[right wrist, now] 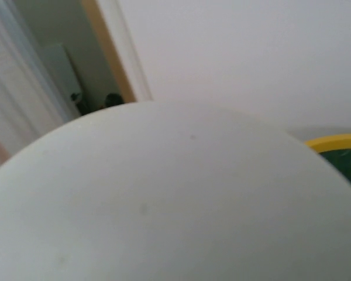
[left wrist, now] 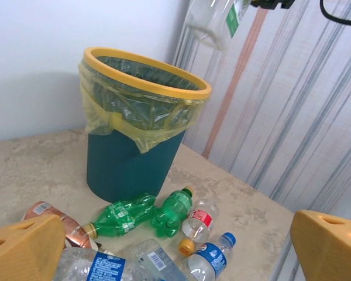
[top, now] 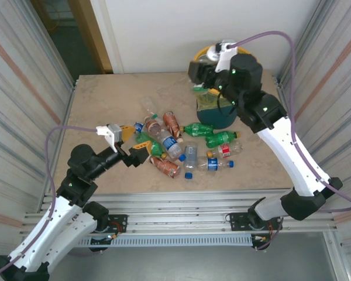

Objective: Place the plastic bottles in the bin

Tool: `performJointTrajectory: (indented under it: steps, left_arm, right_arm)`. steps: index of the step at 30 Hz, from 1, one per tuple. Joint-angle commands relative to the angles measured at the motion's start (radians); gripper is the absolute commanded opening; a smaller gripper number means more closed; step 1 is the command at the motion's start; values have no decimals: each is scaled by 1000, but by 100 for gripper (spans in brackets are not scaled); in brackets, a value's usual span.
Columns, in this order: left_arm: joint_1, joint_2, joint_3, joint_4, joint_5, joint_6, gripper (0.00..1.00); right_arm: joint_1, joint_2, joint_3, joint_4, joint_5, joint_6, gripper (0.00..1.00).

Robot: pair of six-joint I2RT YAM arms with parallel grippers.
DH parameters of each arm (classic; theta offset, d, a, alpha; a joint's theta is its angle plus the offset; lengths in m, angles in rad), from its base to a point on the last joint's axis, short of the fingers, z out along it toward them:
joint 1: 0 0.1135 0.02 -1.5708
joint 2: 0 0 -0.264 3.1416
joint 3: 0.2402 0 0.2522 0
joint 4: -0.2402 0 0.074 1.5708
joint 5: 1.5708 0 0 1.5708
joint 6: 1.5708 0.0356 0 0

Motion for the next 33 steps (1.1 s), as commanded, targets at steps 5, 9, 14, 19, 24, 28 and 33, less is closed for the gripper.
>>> performJointTrajectory:
  steps: [5,9,14,19,24,28,33]
  left_arm:
    - [-9,-7,-9,-47,-124,4,99]
    - [-7,-13,-12,-68,-161,-11,99]
    - [-9,-22,-18,-77,-189,-24,99]
    - [-9,-20,-16,-100,-241,-38,99]
    - [-7,-2,6,-185,-335,-62,99]
    - [-9,7,14,-218,-352,-72,99]
    - [-8,9,3,-213,-359,-84,99]
  right_arm:
    - [-200,92,129,-6,-60,-9,19]
    - [-317,186,196,-39,-150,36,19]
    - [-384,297,263,-66,-225,54,19]
    - [-400,408,320,-104,-248,39,21]
    - [-402,509,365,-150,-281,33,25]
    - [-402,567,382,-171,-305,36,29]
    - [-402,627,409,-207,-336,35,34]
